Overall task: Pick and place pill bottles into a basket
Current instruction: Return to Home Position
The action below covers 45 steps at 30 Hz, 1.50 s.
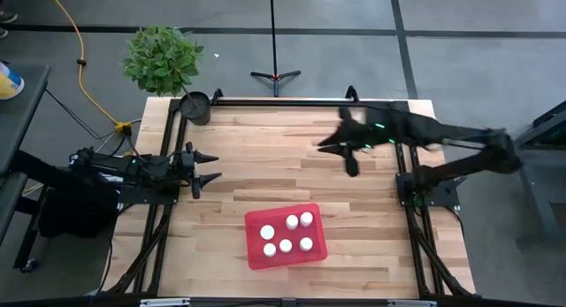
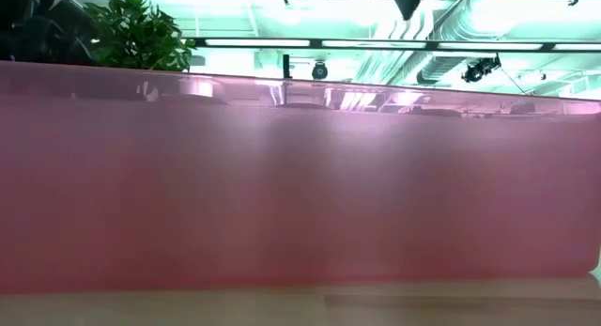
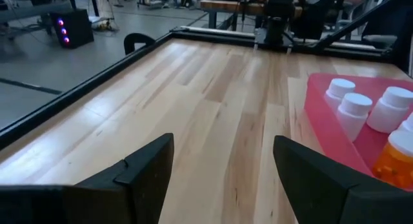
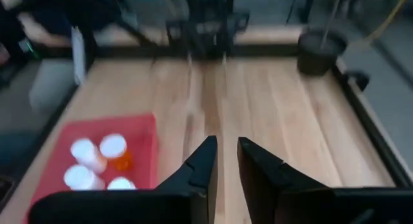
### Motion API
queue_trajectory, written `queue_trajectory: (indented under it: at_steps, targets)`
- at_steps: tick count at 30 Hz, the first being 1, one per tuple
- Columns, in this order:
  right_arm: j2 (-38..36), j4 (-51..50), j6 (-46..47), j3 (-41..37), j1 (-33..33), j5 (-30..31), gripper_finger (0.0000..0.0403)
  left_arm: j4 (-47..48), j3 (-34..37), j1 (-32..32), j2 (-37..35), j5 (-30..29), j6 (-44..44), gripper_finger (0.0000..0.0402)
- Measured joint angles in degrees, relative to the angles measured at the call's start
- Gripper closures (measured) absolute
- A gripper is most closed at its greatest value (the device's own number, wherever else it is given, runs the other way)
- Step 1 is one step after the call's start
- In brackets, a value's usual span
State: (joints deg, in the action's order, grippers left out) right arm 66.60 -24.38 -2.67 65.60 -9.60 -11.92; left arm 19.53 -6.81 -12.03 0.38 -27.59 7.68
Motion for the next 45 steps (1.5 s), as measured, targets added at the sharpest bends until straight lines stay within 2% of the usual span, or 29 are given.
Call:
queue_trajectory:
  at_steps: [3,6,13,21,32,38,45]
  targets:
    - [-10.0,10.7,1.4,-10.9,0.1,-0.4,0.0351,-0.3,0.0,0.0,0.0,0.0,-0.4,0.0103]
    - [-18.5,16.5,3.1,-19.7,0.2,-0.4,0.0355,-0.5,0.0,0.0,0.0,-0.1,-0.5,0.0103]
    - [-30.8,19.2,7.3,-32.0,0.2,-0.2,0.0357,-1.1,0.0,0.0,0.0,-0.5,-0.4,0.0103]
    - [-38.3,22.2,9.7,-41.3,0.9,-0.4,0.035,-1.8,0.0,0.0,0.0,-0.6,-0.4,0.0103]
    - [-44.6,22.6,8.4,-45.6,5.1,-0.3,0.0351,-1.8,0.0,0.0,0.0,-0.6,-0.4,0.0103]
    - [-47.7,27.1,7.5,-50.6,7.6,2.5,0.035,-1.9,0.0,0.0,0.0,-0.6,0.1,0.0103]
    - [-52.1,28.2,8.2,-54.7,8.2,2.3,0.0351,-2.2,0.0,0.0,0.0,-0.6,0.1,0.0103]
